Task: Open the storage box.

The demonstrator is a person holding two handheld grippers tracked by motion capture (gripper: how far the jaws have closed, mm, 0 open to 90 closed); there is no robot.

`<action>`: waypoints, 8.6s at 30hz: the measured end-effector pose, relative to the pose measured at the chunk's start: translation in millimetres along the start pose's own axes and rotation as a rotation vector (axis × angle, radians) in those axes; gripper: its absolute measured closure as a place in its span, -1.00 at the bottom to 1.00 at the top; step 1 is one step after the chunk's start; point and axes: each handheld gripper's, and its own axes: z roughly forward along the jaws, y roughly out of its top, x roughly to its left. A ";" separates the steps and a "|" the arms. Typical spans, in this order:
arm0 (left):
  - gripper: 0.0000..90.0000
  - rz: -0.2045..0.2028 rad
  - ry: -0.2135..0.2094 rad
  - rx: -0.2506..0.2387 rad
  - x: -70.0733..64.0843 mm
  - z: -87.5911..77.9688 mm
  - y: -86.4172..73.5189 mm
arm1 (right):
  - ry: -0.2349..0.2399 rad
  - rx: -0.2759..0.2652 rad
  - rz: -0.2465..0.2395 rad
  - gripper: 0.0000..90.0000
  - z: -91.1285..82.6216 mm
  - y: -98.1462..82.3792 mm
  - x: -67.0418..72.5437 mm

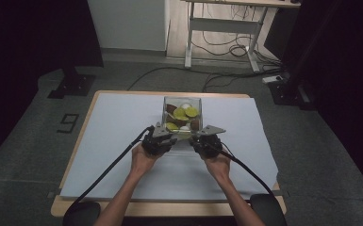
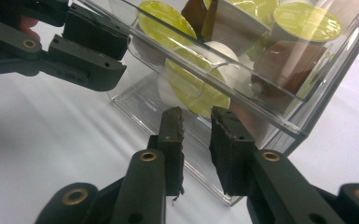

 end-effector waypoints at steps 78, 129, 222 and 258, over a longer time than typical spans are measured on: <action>0.67 0.012 -0.081 -0.039 -38.1 -27.0 -22.8 | 0.126 0.010 -0.083 0.68 -26.8 -11.4 29.8; 0.64 0.033 -0.127 -0.038 -81.0 -57.1 -44.9 | 0.165 0.035 -0.140 0.67 -56.0 -37.1 67.6; -0.67 -0.153 -0.006 0.116 30.2 -68.0 -85.7 | 0.012 0.079 0.092 -0.89 -66.5 -68.1 -46.1; -1.00 -0.138 0.094 0.248 26.9 -48.0 -104.1 | -0.004 0.283 0.032 -1.00 -38.3 -97.1 -46.5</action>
